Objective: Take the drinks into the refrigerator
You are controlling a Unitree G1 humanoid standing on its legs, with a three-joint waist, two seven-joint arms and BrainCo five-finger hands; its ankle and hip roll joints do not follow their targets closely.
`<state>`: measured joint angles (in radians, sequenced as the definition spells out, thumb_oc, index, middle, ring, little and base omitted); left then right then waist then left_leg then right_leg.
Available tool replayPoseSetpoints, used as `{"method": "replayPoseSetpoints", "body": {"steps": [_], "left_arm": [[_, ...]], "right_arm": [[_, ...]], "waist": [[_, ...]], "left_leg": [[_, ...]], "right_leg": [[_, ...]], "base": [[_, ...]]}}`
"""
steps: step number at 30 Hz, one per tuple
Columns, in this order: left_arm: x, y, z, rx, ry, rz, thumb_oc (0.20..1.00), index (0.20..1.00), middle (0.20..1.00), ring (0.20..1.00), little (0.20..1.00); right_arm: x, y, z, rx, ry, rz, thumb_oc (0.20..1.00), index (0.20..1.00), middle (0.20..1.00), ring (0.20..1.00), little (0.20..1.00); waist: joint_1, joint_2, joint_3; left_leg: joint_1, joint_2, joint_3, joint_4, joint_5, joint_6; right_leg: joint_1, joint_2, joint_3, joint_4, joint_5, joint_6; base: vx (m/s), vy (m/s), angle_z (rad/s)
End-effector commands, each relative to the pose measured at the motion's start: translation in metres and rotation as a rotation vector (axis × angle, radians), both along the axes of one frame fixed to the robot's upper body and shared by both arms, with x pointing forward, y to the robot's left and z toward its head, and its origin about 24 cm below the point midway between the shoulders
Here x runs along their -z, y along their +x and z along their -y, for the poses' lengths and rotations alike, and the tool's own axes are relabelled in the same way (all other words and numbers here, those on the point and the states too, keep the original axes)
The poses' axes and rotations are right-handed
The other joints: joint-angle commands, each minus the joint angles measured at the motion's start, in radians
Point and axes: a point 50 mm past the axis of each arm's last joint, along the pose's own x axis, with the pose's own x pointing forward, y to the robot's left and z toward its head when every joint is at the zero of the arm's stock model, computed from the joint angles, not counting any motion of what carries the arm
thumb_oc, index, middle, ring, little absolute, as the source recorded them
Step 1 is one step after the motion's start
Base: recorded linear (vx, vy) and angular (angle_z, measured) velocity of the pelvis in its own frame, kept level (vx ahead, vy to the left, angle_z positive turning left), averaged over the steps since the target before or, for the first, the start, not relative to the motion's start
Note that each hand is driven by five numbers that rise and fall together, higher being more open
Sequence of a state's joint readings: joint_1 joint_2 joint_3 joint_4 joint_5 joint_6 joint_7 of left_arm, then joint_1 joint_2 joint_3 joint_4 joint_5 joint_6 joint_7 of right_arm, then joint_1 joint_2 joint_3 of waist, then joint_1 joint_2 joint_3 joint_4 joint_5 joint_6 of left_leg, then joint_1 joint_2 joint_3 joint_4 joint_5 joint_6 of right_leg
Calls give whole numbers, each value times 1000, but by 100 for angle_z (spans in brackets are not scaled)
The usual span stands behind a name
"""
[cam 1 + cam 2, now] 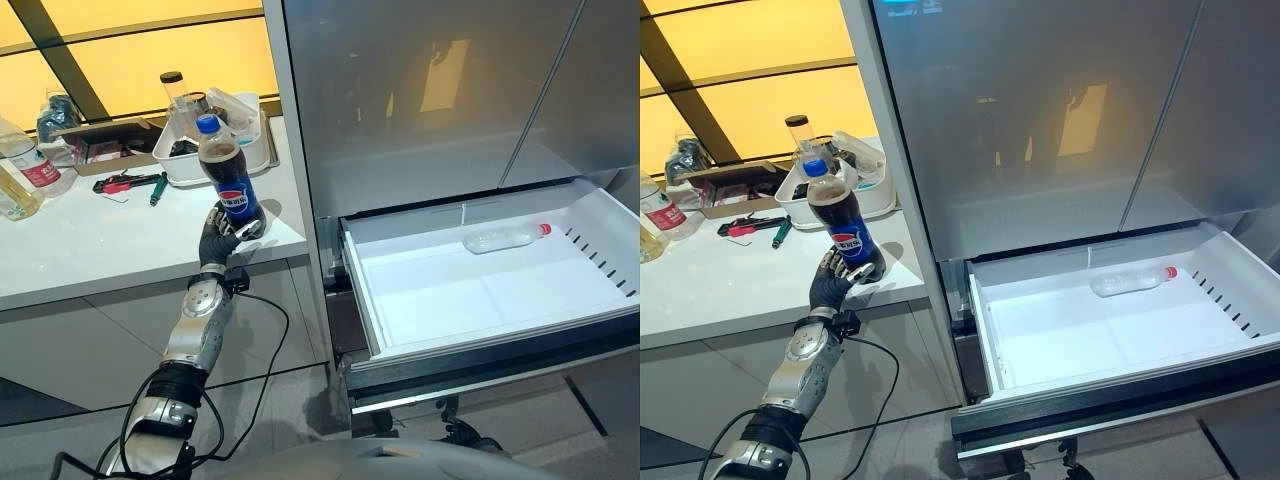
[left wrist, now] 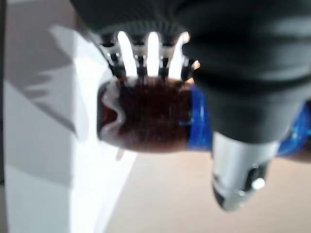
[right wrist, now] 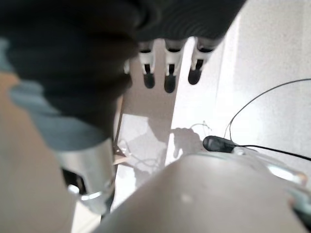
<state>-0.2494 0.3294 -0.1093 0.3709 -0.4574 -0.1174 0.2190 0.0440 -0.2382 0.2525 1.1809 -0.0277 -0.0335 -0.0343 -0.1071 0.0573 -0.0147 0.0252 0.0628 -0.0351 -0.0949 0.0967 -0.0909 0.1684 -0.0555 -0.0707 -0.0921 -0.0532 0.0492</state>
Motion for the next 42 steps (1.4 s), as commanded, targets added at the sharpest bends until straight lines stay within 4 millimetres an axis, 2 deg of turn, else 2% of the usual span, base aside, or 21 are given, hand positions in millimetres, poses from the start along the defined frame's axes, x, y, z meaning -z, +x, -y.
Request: {"method": "replayPoseSetpoints", "body": {"steps": [1, 12, 16, 17, 18, 25, 31, 33, 35, 36, 37, 38, 39, 42], "left_arm": [[-45, 35, 2, 13, 81, 142, 1000, 1000, 1000, 1000, 1000], [-56, 50, 8, 20, 118, 141, 1000, 1000, 1000, 1000, 1000], [-65, 60, 12, 45, 162, 147, 1000, 1000, 1000, 1000, 1000], [-65, 60, 12, 45, 162, 147, 790, 790, 790, 790, 790], [-67, 60, 12, 50, 167, 154, 200, 200, 200, 200, 200], [-55, 39, 23, 111, 40, 201, 200, 200, 200, 200, 200], [-45, 14, 27, 143, -30, 223, 200, 200, 200, 200, 200], [-37, -2, 25, 160, -71, 226, 200, 200, 200, 200, 200], [-36, -6, 24, 166, -84, 227, 200, 200, 200, 200, 200], [-36, -12, 15, 154, -74, 240, 200, 200, 200, 200, 200], [-37, -11, 16, 154, -75, 241, 200, 200, 200, 200, 200], [-45, -13, 21, 197, -74, 280, 200, 200, 200, 200, 200], [-43, -24, 18, 212, -88, 284, 200, 200, 200, 200, 200], [-41, -37, 16, 216, -111, 290, 200, 200, 200, 200, 200]], "right_arm": [[-2, 18, -13, -19, 15, 55, 1000, 1000, 1000, 1000, 1000], [-2, 15, -10, 14, 16, 58, 1000, 1000, 1000, 1000, 1000], [-2, 14, -7, 33, 9, 57, 1000, 1000, 1000, 1000, 1000], [-2, 14, -7, 33, 9, 58, 1000, 1000, 1000, 1000, 1000], [-2, 13, -7, 36, 12, 55, 1000, 1000, 1000, 1000, 1000], [-2, 12, -1, 107, 19, 65, 1000, 1000, 1000, 1000, 1000], [-5, 13, 9, 292, 31, 113, 1000, 1000, 1000, 1000, 1000], [-7, 14, 20, 459, 44, 158, 1000, 1000, 1000, 1000, 1000], [-8, 12, 23, 501, 51, 164, 1000, 1000, 1000, 1000, 1000], [-15, -14, 68, 754, -22, 164, 1000, 1000, 1000, 1000, 1000], [-16, -14, 69, 754, -22, 166, 1000, 1000, 1000, 1000, 1000], [-11, -23, 62, 812, -6, 138, 1000, 1000, 1000, 1000, 1000], [-11, -22, 64, 942, 14, 160, 1000, 1000, 1000, 1000, 1000], [-16, -22, 75, 1107, 24, 241, 1000, 1000, 1000, 1000, 1000]], "waist": [[-6, -33, 22], [-28, -25, 18], [-41, -19, 20], [-41, -19, 20], [-42, -18, 20], [-41, -21, 25], [-32, -26, 31], [-25, -28, 35], [-23, -28, 35], [-22, -30, 40], [-21, -29, 38], [-20, -28, 42], [-12, -29, 44], [-6, -30, 43]], "left_leg": [[88, -77, 42, 8, -169, 81], [88, -73, 58, 8, -170, 79], [86, -73, 67, 8, -169, 78], [86, -73, 67, 8, -169, 78], [86, -73, 68, 8, -169, 78], [86, -73, 73, 8, -173, 79], [81, -72, 71, 8, -174, 81], [79, -73, 67, 8, -176, 83], [78, -73, 66, 8, -176, 84], [83, -73, 63, 8, -183, 83], [79, -73, 64, 8, -180, 83], [78, -74, 62, 8, -181, 84], [78, -76, 58, 8, -182, 86], [77, -77, 54, 8, -186, 87]], "right_leg": [[-65, -25, 9, 6, 51, 46], [-71, -20, 27, 5, 51, 46], [-75, -19, 31, 5, 53, 48], [-75, -19, 31, 5, 53, 48], [-76, -18, 32, 5, 53, 48], [-80, -16, 40, 5, 53, 46], [-83, -16, 38, 5, 50, 45], [-84, -17, 36, 5, 48, 45], [-84, -17, 35, 5, 47, 45], [-78, -16, 31, 5, 41, 48], [-83, -16, 31, 5, 44, 48], [-83, -16, 30, 5, 45, 47], [-82, -17, 27, 5, 44, 48], [-82, -20, 26, 5, 43, 49]], "base": [[0, -13, -5], [7, -7, -7], [3, -5, -3], [0, 0, 0], [2, -11, -3], [6, -2, -5], [0, 1, -2], [0, 0, 0], [0, 0, 0], [0, 0, 0], [0, 0, 0], [-10, 26, 9], [1, 34, 12], [9, 25, -3]]}}
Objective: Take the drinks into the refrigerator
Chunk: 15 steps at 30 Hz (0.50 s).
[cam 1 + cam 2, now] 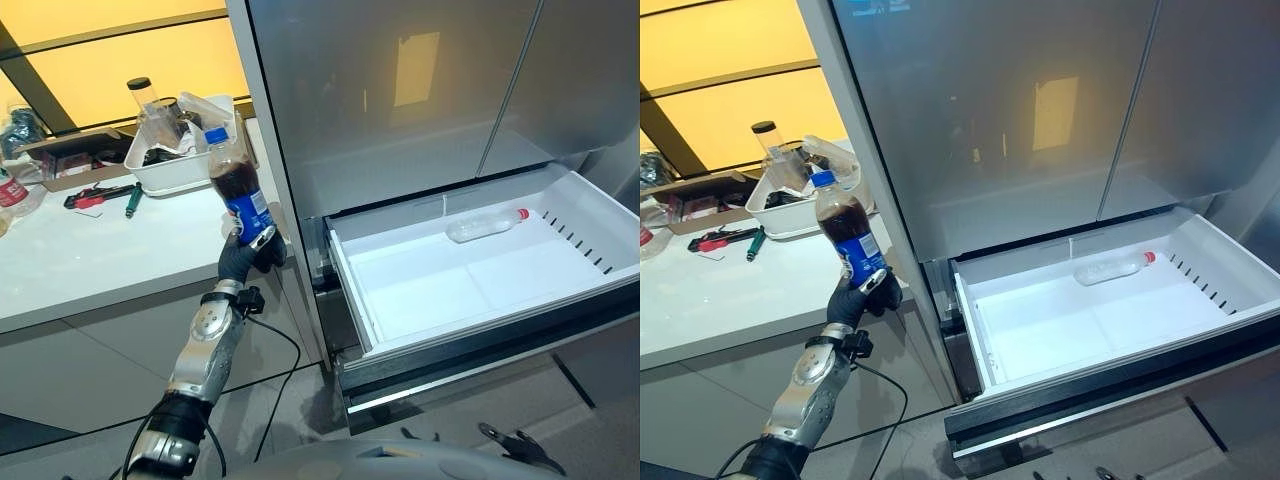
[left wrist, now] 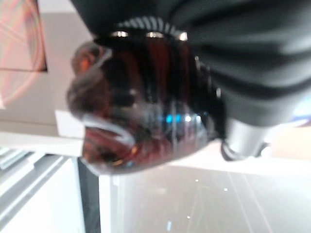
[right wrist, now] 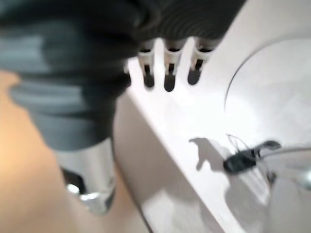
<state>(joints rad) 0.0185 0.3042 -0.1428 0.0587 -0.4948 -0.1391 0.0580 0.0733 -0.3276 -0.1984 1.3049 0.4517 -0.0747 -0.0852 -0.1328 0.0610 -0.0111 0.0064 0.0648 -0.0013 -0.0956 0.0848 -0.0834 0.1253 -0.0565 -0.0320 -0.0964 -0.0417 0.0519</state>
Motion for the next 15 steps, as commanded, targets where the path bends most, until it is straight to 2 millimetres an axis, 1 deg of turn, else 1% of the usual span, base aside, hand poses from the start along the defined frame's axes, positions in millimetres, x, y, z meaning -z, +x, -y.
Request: {"method": "replayPoseSetpoints", "body": {"steps": [1, 3, 4, 5, 6, 8, 9, 10, 11, 12, 13, 15], "left_arm": [[-43, 10, -11, -3, -42, 220, 200, 200, 200, 200, 200], [-43, 5, -12, 5, -54, 226, 200, 200, 200, 200, 200], [-44, 3, -12, 11, -64, 233, 200, 200, 200, 200, 200], [-42, 0, -11, 22, -77, 230, 200, 200, 200, 200, 200], [-43, -2, -10, 28, -81, 235, 200, 200, 200, 200, 200], [-42, -5, -9, 34, -90, 232, 200, 200, 200, 200, 200], [-39, -9, -8, 42, -113, 222, 200, 200, 200, 200, 200], [-39, -9, -8, 43, -113, 222, 200, 200, 200, 200, 200], [-37, -10, -7, 51, -123, 212, 200, 200, 200, 200, 200], [-36, -10, -7, 52, -123, 212, 200, 200, 200, 200, 200], [-35, -11, -7, 54, -108, 206, 200, 200, 200, 200, 200], [-32, -11, -6, 56, -108, 193, 200, 200, 200, 200, 200]], "right_arm": [[-2, 17, 0, 226, 12, 145, 1000, 1000, 1000, 1000, 1000], [-6, 12, 11, 345, -9, 199, 1000, 1000, 1000, 1000, 1000], [-8, 14, 14, 393, -17, 233, 1000, 1000, 1000, 1000, 1000], [-11, 15, 18, 432, -29, 262, 1000, 1000, 1000, 1000, 1000], [-14, 19, 22, 467, -38, 301, 1000, 1000, 1000, 1000, 1000], [-16, 22, 25, 490, -48, 333, 1000, 1000, 1000, 1000, 1000], [-23, 30, 32, 520, -84, 401, 1000, 1000, 1000, 1000, 1000], [-23, 30, 32, 520, -84, 400, 1000, 1000, 1000, 1000, 1000], [-31, 38, 39, 549, -123, 474, 1000, 1000, 1000, 1000, 1000], [-31, 37, 39, 549, -123, 473, 1000, 1000, 1000, 1000, 1000], [-40, 43, 48, 570, -164, 527, 1000, 1000, 1000, 1000, 1000], [-50, 53, 54, 566, -208, 584, 1000, 1000, 1000, 1000, 1000]], "waist": [[21, -34, 40], [22, -34, 39], [23, -35, 41], [24, -34, 38], [25, -36, 41], [26, -36, 41], [26, -35, 41], [27, -35, 41], [24, -34, 43], [24, -34, 43], [23, -34, 40], [23, -33, 41]], "left_leg": [[96, -80, 20, 8, -174, 80], [96, -81, 18, 8, -176, 81], [91, -83, 19, 8, -166, 81], [95, -83, 19, 8, -178, 82], [90, -85, 19, 8, -167, 82], [90, -86, 20, 8, -167, 83], [91, -87, 20, 8, -169, 84], [91, -87, 20, 8, -169, 85], [93, -87, 21, 8, -169, 86], [93, -87, 21, 8, -170, 86], [94, -88, 20, 8, -170, 86], [96, -88, 20, 8, -170, 87]], "right_leg": [[-39, -20, -14, 9, 31, 47], [-39, -20, -15, 10, 29, 49], [-44, -22, -15, 9, 38, 48], [-40, -22, -15, 10, 29, 50], [-45, -23, -14, 10, 39, 49], [-45, -24, -14, 10, 39, 50], [-44, -25, -12, 11, 39, 51], [-44, -25, -12, 11, 39, 51], [-44, -26, -10, 11, 40, 52], [-44, -26, -10, 11, 40, 52], [-42, -26, -10, 11, 39, 53], [-40, -27, -9, 11, 40, 54]], "base": [[0, 0, 0], [0, 0, 0], [0, 0, 0], [-35, 20, 2], [0, 0, 0], [-20, 7, 0], [0, 0, 0], [-16, 32, 1], [0, 0, 0], [0, 0, 0], [0, 0, 0], [0, 0, 0]]}}
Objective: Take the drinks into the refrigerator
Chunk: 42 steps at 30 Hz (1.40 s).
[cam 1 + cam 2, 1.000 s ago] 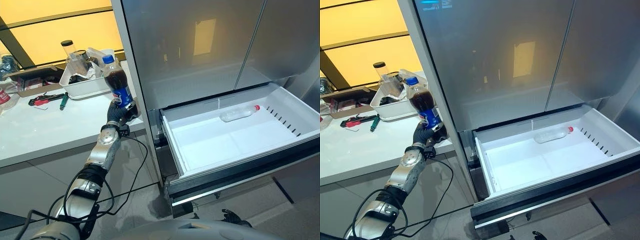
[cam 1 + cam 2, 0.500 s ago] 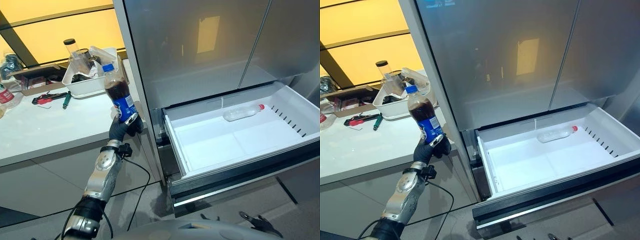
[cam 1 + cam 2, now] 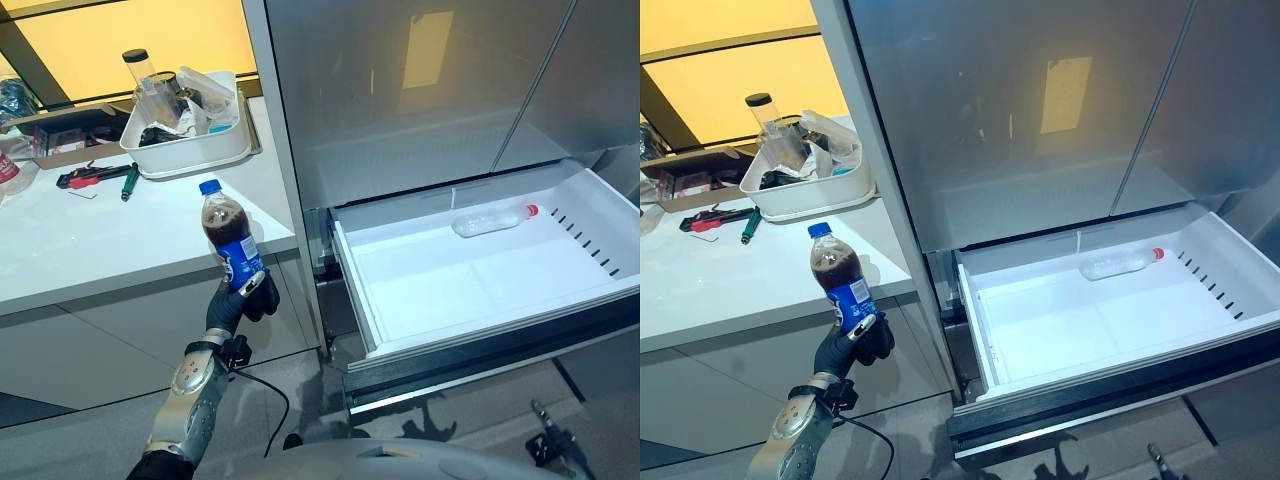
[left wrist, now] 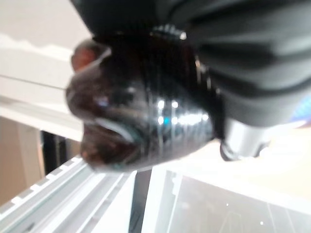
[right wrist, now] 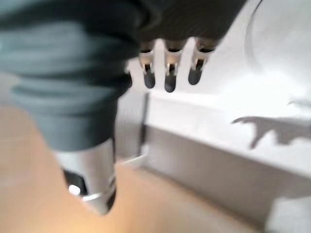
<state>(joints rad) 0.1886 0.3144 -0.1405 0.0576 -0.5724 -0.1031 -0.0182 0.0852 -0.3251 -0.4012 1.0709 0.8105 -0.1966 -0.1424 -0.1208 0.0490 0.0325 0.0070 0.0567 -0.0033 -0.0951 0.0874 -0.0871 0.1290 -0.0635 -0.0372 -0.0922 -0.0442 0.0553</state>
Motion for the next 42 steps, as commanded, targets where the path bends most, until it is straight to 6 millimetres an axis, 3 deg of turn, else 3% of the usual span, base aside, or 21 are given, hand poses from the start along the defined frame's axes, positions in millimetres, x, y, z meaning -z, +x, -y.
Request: {"method": "replayPoseSetpoints", "body": {"steps": [1, 8, 9, 11, 12, 13, 15, 16, 22, 23, 24, 25, 27, 32, 34, 38, 40, 42], "left_arm": [[-71, 29, 2, 19, -26, 378, 200, 200, 200, 200, 200], [-69, 27, 0, 28, 4, 371, 200, 200, 200, 200, 200], [-70, 26, 0, 31, 3, 374, 200, 200, 200, 200, 200], [-71, 27, -1, 31, 6, 377, 200, 200, 200, 200, 200], [-72, 26, -3, 14, 13, 384, 200, 200, 200, 200, 200], [-72, 26, -3, 14, 14, 383, 200, 200, 200, 200, 200], [-72, 26, -6, -13, 17, 385, 200, 200, 200, 200, 200], [-72, 26, -6, -13, 17, 385, 200, 200, 200, 200, 200], [-73, 25, -11, -60, 41, 393, 200, 200, 200, 200, 200], [-74, 25, -11, -60, 42, 393, 200, 200, 200, 200, 200], [-76, 25, -12, -67, 46, 403, 200, 200, 200, 200, 200], [-76, 25, -12, -67, 46, 403, 200, 200, 200, 200, 200], [-79, 24, -14, -80, 61, 421, 200, 200, 200, 200, 200], [-78, 22, -18, -118, 75, 424, 200, 200, 200, 200, 200], [-78, 22, -19, -124, 81, 424, 200, 200, 200, 200, 200], [-78, 19, -24, -134, 119, 428, 200, 200, 200, 200, 200], [-78, 19, -24, -135, 120, 428, 200, 200, 200, 200, 200], [-76, 18, -27, -129, 128, 424, 200, 200, 200, 200, 200]], "right_arm": [[-27, 25, 23, 130, -142, 161, 1000, 1000, 1000, 1000, 1000], [-68, 49, 41, 154, -309, 328, 1000, 1000, 1000, 1000, 1000], [-82, 56, 46, 167, -359, 394, 1000, 1000, 1000, 1000, 1000], [-87, 59, 47, 172, -378, 406, 1000, 1000, 1000, 1000, 1000], [-104, 69, 49, 166, -430, 477, 1000, 1000, 1000, 1000, 1000], [-104, 69, 48, 166, -430, 477, 1000, 1000, 1000, 1000, 1000], [-129, 82, 48, 168, -515, 567, 1000, 1000, 1000, 1000, 1000], [-129, 82, 47, 168, -515, 567, 1000, 1000, 1000, 1000, 1000], [-185, 106, 34, 156, -707, 728, 1000, 1000, 1000, 1000, 1000], [-185, 106, 33, 157, -707, 727, 1000, 1000, 1000, 1000, 1000], [-203, 111, 27, 143, -782, 769, 1000, 1000, 1000, 1000, 1000], [-203, 111, 27, 143, -782, 768, 1000, 1000, 1000, 1000, 1000], [-231, 116, 15, 115, -900, 822, 1000, 1000, 1000, 1000, 1000], [-268, 119, -11, 28, -1068, 919, 1000, 1000, 1000, 1000, 1000], [-273, 119, -16, 14, -1085, 941, 1000, 1000, 1000, 1000, 1000], [-298, 123, -42, -189, -1171, 1057, 1000, 1000, 1000, 1000, 1000], [-298, 123, -42, -192, -1170, 1057, 1000, 1000, 1000, 1000, 1000], [-303, 127, -51, -334, -1177, 1091, 1000, 1000, 1000, 1000, 1000]], "waist": [[10, -21, -2], [7, -19, -5], [6, -18, -8], [6, -17, -8], [5, -16, -11], [5, -17, -11], [3, -16, -15], [4, -16, -14], [2, -12, -20], [2, -12, -20], [2, -10, -21], [2, -11, -21], [5, -11, -23], [8, -12, -22], [7, -12, -23], [12, -16, -22], [11, -16, -23], [17, -21, -21]], "left_leg": [[96, -81, 22, 8, -173, 91], [100, -79, 25, 8, -175, 93], [103, -79, 25, 8, -176, 93], [106, -78, 25, 8, -177, 94], [109, -77, 27, 8, -178, 93], [110, -77, 27, 8, -178, 93], [113, -76, 29, 8, -180, 93], [113, -75, 29, 8, -180, 93], [119, -74, 35, 8, -181, 95], [119, -74, 35, 8, -181, 95], [120, -74, 34, 8, -182, 95], [120, -74, 34, 8, -182, 95], [116, -75, 33, 8, -174, 96], [113, -74, 34, 8, -173, 98], [117, -73, 33, 8, -180, 98], [115, -73, 34, 8, -177, 100], [115, -73, 34, 8, -177, 99], [115, -72, 35, 8, -174, 99]], "right_leg": [[-44, -20, -3, 7, 43, 50], [-42, -21, 0, 8, 43, 52], [-41, -20, 2, 9, 43, 51], [-39, -20, 3, 9, 43, 50], [-37, -19, 4, 9, 42, 49], [-36, -19, 4, 9, 42, 49], [-35, -18, 6, 9, 41, 47], [-35, -18, 6, 9, 41, 47], [-32, -15, 12, 10, 40, 41], [-32, -15, 12, 10, 40, 41], [-32, -14, 13, 10, 40, 40], [-32, -14, 13, 10, 40, 40], [-38, -12, 14, 11, 45, 38], [-38, -13, 13, 11, 44, 35], [-34, -13, 12, 10, 39, 36], [-35, -11, 13, 11, 39, 33], [-35, -11, 13, 11, 39, 33], [-36, -10, 13, 13, 40, 31]], "base": [[0, 0, 0], [0, 0, 0], [0, 0, 0], [4, 0, -2], [0, 0, 0], [0, 0, 0], [0, 0, 0], [1, 4, -4], [0, 2, -1], [0, 0, 0], [0, 0, 0], [4, 1, -4], [-12, -1, -7], [0, 0, -1], [0, 0, 0], [0, 0, 0], [0, 0, 0], [0, 0, 0]]}}
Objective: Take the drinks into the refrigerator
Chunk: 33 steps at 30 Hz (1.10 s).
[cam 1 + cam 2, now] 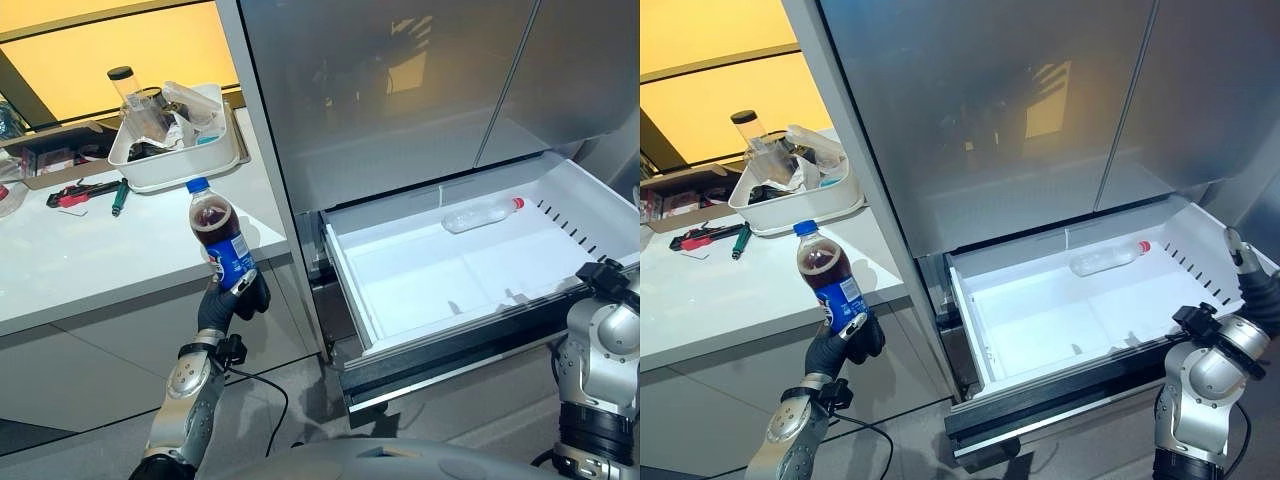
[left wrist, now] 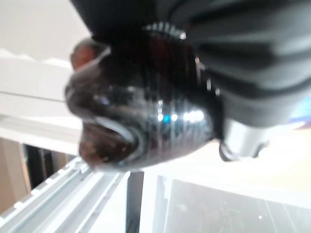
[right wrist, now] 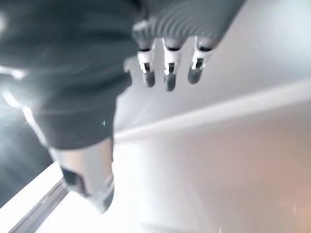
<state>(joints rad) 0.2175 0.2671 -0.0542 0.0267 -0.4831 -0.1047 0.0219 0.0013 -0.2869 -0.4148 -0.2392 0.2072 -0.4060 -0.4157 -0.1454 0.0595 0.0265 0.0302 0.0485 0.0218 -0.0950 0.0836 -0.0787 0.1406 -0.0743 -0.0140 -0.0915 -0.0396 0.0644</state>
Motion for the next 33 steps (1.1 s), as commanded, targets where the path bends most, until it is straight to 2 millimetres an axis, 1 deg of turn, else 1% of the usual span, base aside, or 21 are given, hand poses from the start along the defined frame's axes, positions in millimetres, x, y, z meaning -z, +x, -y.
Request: {"method": "replayPoseSetpoints", "body": {"steps": [1, 3, 5, 6, 7, 9, 10, 11, 13, 15, 17, 18, 19, 22, 23, 24, 25, 28, 31, 32, 33], "left_arm": [[-70, 22, -15, -13, 90, 393, 200, 200, 200, 200, 200], [-67, 21, -16, -1, 96, 381, 200, 200, 200, 200, 200], [-65, 21, -16, 30, 108, 369, 200, 200, 200, 200, 200], [-65, 21, -16, 30, 108, 369, 200, 200, 200, 200, 200], [-64, 22, -14, 72, 136, 363, 200, 200, 200, 200, 200], [-62, 23, -13, 116, 171, 353, 200, 200, 200, 200, 200], [-62, 24, -13, 115, 171, 354, 200, 200, 200, 200, 200], [-59, 26, -9, 163, 184, 338, 200, 200, 200, 200, 200], [-60, 26, -5, 225, 231, 339, 200, 200, 200, 200, 200], [-58, 27, -2, 245, 232, 335, 200, 200, 200, 200, 200], [-53, 28, 7, 306, 236, 319, 200, 200, 200, 200, 200], [-49, 29, 12, 340, 235, 304, 200, 200, 200, 200, 200], [-49, 29, 12, 339, 235, 305, 200, 200, 200, 200, 200], [-43, 31, 23, 395, 239, 289, 200, 200, 200, 200, 200], [-42, 33, 28, 418, 242, 285, 200, 200, 200, 200, 200], [-42, 33, 28, 417, 242, 285, 200, 200, 200, 200, 200], [-38, 36, 37, 448, 246, 275, 200, 200, 200, 200, 200], [-29, 40, 49, 478, 251, 243, 200, 200, 200, 200, 200], [-25, 43, 57, 498, 275, 234, 200, 200, 200, 200, 200], [-27, 45, 59, 506, 282, 244, 200, 200, 200, 200, 200], [-27, 45, 59, 506, 283, 244, 200, 200, 200, 200, 200]], "right_arm": [[-23, 6, -7, -112, -135, 41, 1000, 1000, 1000, 1000, 1000], [-23, 10, -10, -183, -189, -10, 1000, 1000, 1000, 1000, 1000], [-16, 20, -10, -264, -230, -107, 1000, 1000, 1000, 1000, 1000], [-16, 20, -10, -264, -230, -107, 1000, 1000, 1000, 1000, 1000], [-7, 29, -10, -345, -231, -191, 1000, 1000, 1000, 1000, 1000], [-1, 39, -10, -420, -273, -277, 1000, 1000, 1000, 1000, 1000], [-2, 39, -10, -421, -274, -276, 1000, 1000, 1000, 1000, 1000], [5, 47, -11, -502, -319, -372, 1000, 1000, 1000, 1000, 1000], [5, 52, -15, -602, -365, -433, 1000, 1000, 1000, 1000, 1000], [6, 54, -15, -637, -355, -439, 1000, 1000, 1000, 1000, 1000], [14, 62, -29, -755, -347, -467, 1000, 1000, 1000, 1000, 1000], [12, 65, -38, -808, -382, -480, 1000, 1000, 1000, 1000, 1000], [12, 65, -38, -809, -383, -479, 1000, 1000, 1000, 1000, 1000], [26, 72, -57, -913, -376, -525, 1000, 1000, 1000, 1000, 1000], [34, 75, -62, -945, -350, -551, 1000, 1000, 1000, 1000, 1000], [34, 75, -62, -945, -350, -550, 1000, 1000, 1000, 1000, 1000], [42, 80, -79, -1011, -362, -578, 1000, 1000, 1000, 1000, 1000], [55, 84, -100, -1083, -363, -613, 1000, 1000, 1000, 1000, 1000], [59, 87, -119, -1122, -410, -625, 1000, 1000, 1000, 1000, 1000], [57, 89, -124, -1126, -438, -616, 1000, 1000, 1000, 1000, 1000], [57, 89, -124, -1126, -438, -615, 1000, 1000, 1000, 1000, 1000]], "waist": [[43, -34, -15], [48, -39, -13], [55, -44, -13], [55, -44, -13], [62, -50, -13], [70, -55, -14], [69, -54, -14], [76, -60, -16], [82, -64, -18], [83, -64, -17], [88, -66, -18], [90, -66, -20], [89, -65, -20], [93, -64, -20], [94, -64, -21], [93, -64, -21], [96, -64, -21], [96, -64, -21], [97, -64, -21], [97, -63, -21], [97, -63, -20]], "left_leg": [[92, -64, 10, 8, -170, 90], [91, -63, 9, 8, -168, 90], [89, -63, 9, 8, -166, 88], [89, -63, 9, 8, -166, 88], [89, -63, 9, 8, -164, 86], [89, -64, 8, 8, -163, 84], [89, -64, 8, 8, -163, 84], [88, -64, 5, 8, -160, 82], [93, -62, 3, 8, -169, 80], [95, -62, 2, 8, -170, 80], [95, -63, 3, 8, -168, 80], [94, -63, 3, 8, -167, 79], [93, -63, 3, 8, -167, 80], [93, -63, 2, 8, -164, 79], [93, -63, 3, 8, -163, 79], [93, -63, 3, 8, -163, 79], [93, -63, 2, 8, -161, 79], [93, -63, 1, 8, -159, 79], [92, -63, -2, 8, -158, 79], [92, -63, -3, 8, -158, 79], [92, -63, -3, 8, -158, 79]], "right_leg": [[-48, 1, -10, 12, 35, 22], [-48, 1, -12, 13, 35, 22], [-49, 1, -14, 13, 35, 22], [-49, 1, -14, 13, 35, 22], [-48, 0, -18, 13, 37, 24], [-46, 1, -20, 13, 37, 25], [-46, 1, -20, 13, 37, 25], [-46, 0, -23, 12, 38, 26], [-40, 1, -26, 10, 31, 28], [-37, 1, -28, 10, 30, 28], [-37, -1, -28, 10, 31, 29], [-36, -1, -30, 9, 32, 30], [-36, -1, -30, 9, 32, 30], [-35, -1, -32, 9, 33, 29], [-35, -2, -33, 9, 34, 29], [-35, -2, -33, 9, 34, 29], [-35, -3, -34, 10, 35, 29], [-35, -3, -35, 10, 36, 28], [-34, -4, -36, 10, 37, 28], [-34, -4, -36, 10, 37, 28], [-34, -4, -36, 10, 37, 28]], "base": [[0, 0, 0], [0, 0, 0], [0, 0, 0], [0, 0, 0], [0, 0, 0], [0, 0, 0], [0, 0, 0], [0, 0, 0], [9, -7, 2], [-10, -12, 7], [-10, -7, 6], [0, 0, 0], [0, 0, 0], [0, 0, 0], [0, 0, 0], [0, 0, 0], [0, 0, 0], [0, 0, 0], [0, 0, 0], [0, 0, 0], [0, 0, 0]]}}
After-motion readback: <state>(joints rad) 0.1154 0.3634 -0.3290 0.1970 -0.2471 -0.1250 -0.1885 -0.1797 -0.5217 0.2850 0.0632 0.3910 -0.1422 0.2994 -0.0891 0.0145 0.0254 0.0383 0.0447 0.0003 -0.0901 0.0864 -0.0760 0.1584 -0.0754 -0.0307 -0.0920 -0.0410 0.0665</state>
